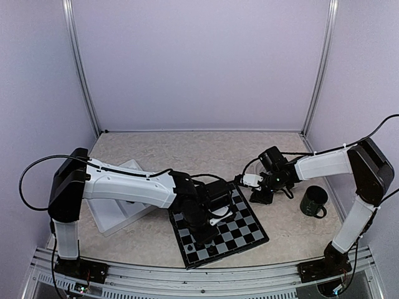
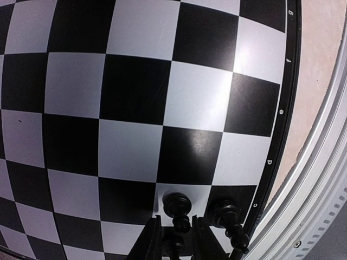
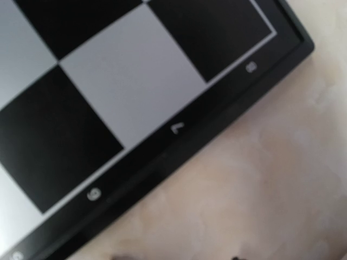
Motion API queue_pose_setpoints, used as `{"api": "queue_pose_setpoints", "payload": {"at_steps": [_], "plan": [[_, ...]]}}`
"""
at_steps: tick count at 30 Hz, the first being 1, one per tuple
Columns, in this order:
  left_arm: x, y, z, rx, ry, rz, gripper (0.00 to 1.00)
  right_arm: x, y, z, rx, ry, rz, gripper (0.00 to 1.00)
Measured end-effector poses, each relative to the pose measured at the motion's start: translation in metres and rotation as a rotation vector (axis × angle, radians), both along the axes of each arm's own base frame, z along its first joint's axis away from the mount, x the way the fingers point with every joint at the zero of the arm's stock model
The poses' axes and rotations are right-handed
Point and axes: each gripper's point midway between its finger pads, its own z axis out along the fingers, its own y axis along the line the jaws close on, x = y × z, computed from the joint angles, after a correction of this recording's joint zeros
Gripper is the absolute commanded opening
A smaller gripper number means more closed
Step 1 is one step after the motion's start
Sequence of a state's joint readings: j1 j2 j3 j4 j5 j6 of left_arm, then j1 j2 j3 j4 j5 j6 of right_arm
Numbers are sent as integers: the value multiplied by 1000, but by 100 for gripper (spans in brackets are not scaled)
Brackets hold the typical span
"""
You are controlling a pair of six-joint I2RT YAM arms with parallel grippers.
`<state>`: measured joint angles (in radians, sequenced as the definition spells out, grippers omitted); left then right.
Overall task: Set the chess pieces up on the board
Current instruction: Place the pawn at f7, then pick up the knight from the storage box.
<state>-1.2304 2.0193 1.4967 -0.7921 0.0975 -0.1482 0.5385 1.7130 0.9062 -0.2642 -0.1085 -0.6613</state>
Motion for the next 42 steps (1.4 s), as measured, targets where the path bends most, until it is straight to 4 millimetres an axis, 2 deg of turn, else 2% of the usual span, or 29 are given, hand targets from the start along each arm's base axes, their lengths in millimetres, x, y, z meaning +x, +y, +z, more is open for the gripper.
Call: {"api": "queue_pose_setpoints", "payload": {"at_steps": [3, 6, 9, 12, 14, 15, 17, 19, 24, 27, 30, 33, 36, 42], "plan": [[1, 0, 5, 4, -7, 2, 25, 0, 0, 0, 0, 0, 0, 45], [6, 1, 19, -9, -31, 9, 27, 0, 0, 0, 0, 0, 0, 45], [16, 7, 44, -41, -68, 34, 31, 0, 0, 0, 1, 2, 1, 45], [43, 23, 74, -88, -138, 124, 32, 0, 0, -1, 1, 3, 1, 45], [70, 48, 88, -93, -183, 232, 32, 1, 1, 0, 1, 2, 1, 45], [87, 68, 91, -90, -205, 312, 31, 1, 1, 0, 2, 1, 1, 45], [116, 110, 87, -50, -229, 461, 31, 2, 2, 0, 2, 1, 1, 45], [136, 154, 74, 17, -238, 602, 31, 3, 2, 0, 3, 1, 2, 45], [150, 244, 39, 153, -204, 866, 30, 4, 3, 0, 4, -1, 1, 45], [154, 290, 36, 170, -191, 1005, 28, 4, 3, -1, 4, -1, 1, 45], [164, 319, 42, 150, -207, 1102, 26, 4, 3, 0, 4, -1, 1, 45], [172, 327, 44, 124, -216, 1124, 23, 4, 3, 0, 4, -1, 1, 45], [174, 321, 40, 97, -193, 1101, 24, 4, 3, 0, 4, -2, 1, 45], [171, 310, 16, 99, -110, 1075, 23, 4, 3, 0, 4, -2, 1, 45]]}}
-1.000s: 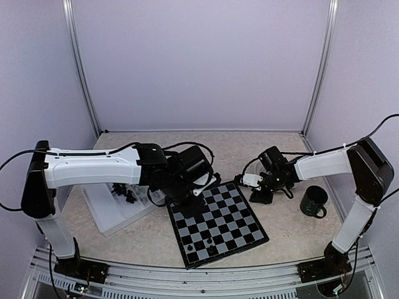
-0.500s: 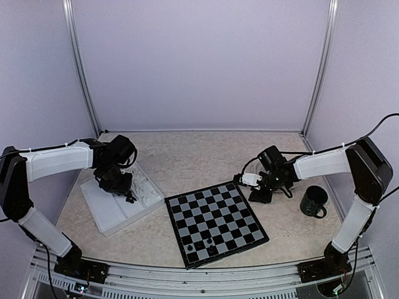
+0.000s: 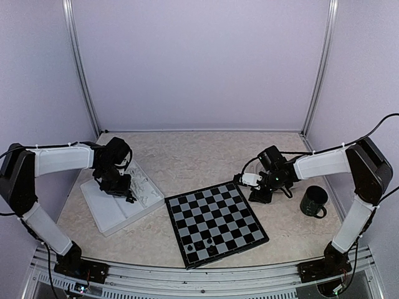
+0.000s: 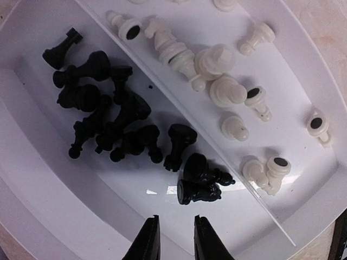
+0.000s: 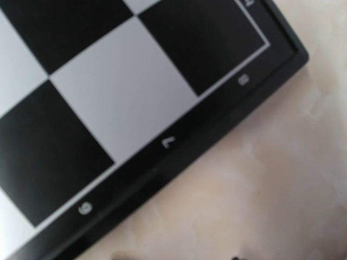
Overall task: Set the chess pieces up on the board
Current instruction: Pick up the knight from the storage box, then pass from the left arm to the right
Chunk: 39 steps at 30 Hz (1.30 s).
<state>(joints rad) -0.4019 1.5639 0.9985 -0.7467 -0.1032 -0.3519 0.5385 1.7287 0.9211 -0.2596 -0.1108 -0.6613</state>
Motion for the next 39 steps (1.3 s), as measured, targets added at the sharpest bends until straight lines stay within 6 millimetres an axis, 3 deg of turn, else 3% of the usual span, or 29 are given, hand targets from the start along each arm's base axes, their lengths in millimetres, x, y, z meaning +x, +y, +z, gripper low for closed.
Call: {"api": "queue_pose_setpoints", "payload": {"at_steps": [13, 21, 30, 39], "plan": [[-3, -9, -32, -31, 80, -1, 27, 0, 0, 0, 0, 1, 0, 45], [2, -14, -38, -51, 75, -7, 13, 1, 1, 0, 3, -4, 0, 45], [8, -17, -26, -79, 38, -3, 7, 6, 3, 0, 5, -3, -8, 44], [5, -27, 23, -184, -61, -24, 6, -3, 0, 7, -20, 66, -28, 44]]}}
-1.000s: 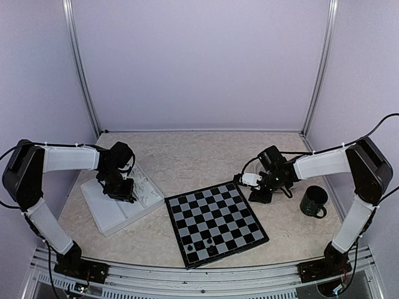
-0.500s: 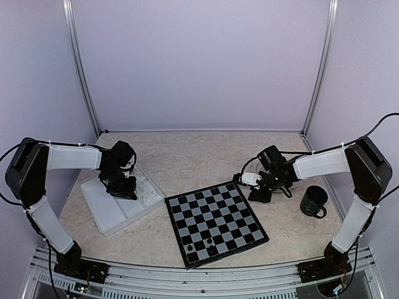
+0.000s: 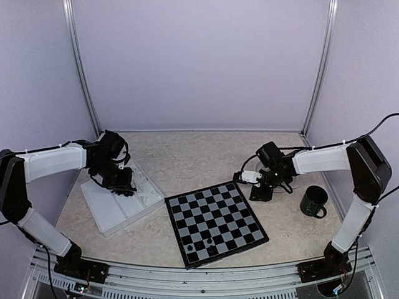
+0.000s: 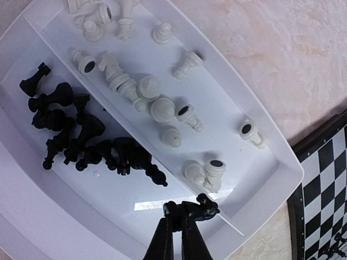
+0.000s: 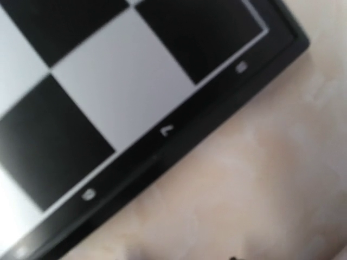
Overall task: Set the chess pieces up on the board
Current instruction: Pass from the left arm to the right
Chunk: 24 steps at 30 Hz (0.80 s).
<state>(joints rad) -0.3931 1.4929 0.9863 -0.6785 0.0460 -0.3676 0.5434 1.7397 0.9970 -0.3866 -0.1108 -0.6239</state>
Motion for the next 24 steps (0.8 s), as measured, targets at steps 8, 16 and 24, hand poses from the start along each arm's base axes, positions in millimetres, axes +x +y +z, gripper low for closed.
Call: {"api": "queue_pose_setpoints", "payload": {"at_steps": [8, 16, 24], "plan": [[-11, -16, 16, -137, -39, -22, 6, 10, 48, 83, 215, -8, 33, 44], [-14, -85, 72, -404, -224, -93, 6, 18, 130, 216, 696, 90, 88, 45], [-2, -157, 119, -598, -363, -146, 8, 1, 194, 208, 844, 457, 61, 47]]}}
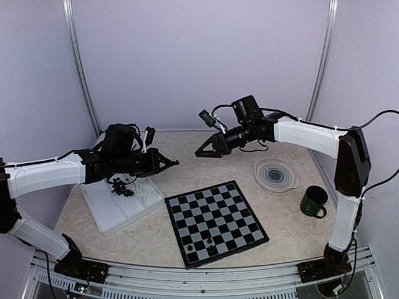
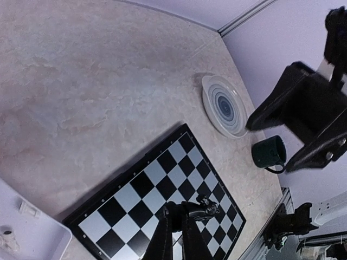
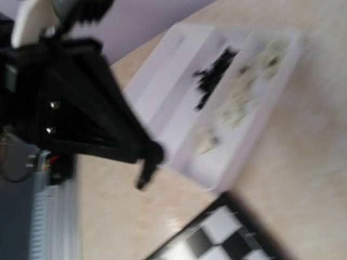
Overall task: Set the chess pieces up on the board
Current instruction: Pass from the left arm to the right
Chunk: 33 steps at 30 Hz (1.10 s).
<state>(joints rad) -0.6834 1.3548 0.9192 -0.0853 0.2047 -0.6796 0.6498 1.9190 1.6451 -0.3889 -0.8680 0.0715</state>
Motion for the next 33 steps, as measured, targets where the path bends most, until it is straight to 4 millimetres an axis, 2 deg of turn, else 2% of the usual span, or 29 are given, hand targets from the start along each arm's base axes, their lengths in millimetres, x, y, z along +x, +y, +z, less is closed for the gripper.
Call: {"api": "queue_pose_setpoints", "payload": {"at_steps": [5, 10, 17, 21, 33], "plan": [[12, -26, 12, -36, -33, -13, 8, -20, 19, -21, -20, 130, 41, 46], [12, -43, 15, -49, -40, -36, 8, -28, 27, -18, -6, 165, 58, 43], [14, -47, 16, -54, -43, -35, 8, -25, 29, -15, 4, 190, 41, 31], [14, -47, 17, -56, -45, -34, 8, -22, 29, -15, 0, 201, 22, 27], [16, -48, 15, -55, -47, -31, 8, -15, 27, -17, -5, 213, -18, 30]]}}
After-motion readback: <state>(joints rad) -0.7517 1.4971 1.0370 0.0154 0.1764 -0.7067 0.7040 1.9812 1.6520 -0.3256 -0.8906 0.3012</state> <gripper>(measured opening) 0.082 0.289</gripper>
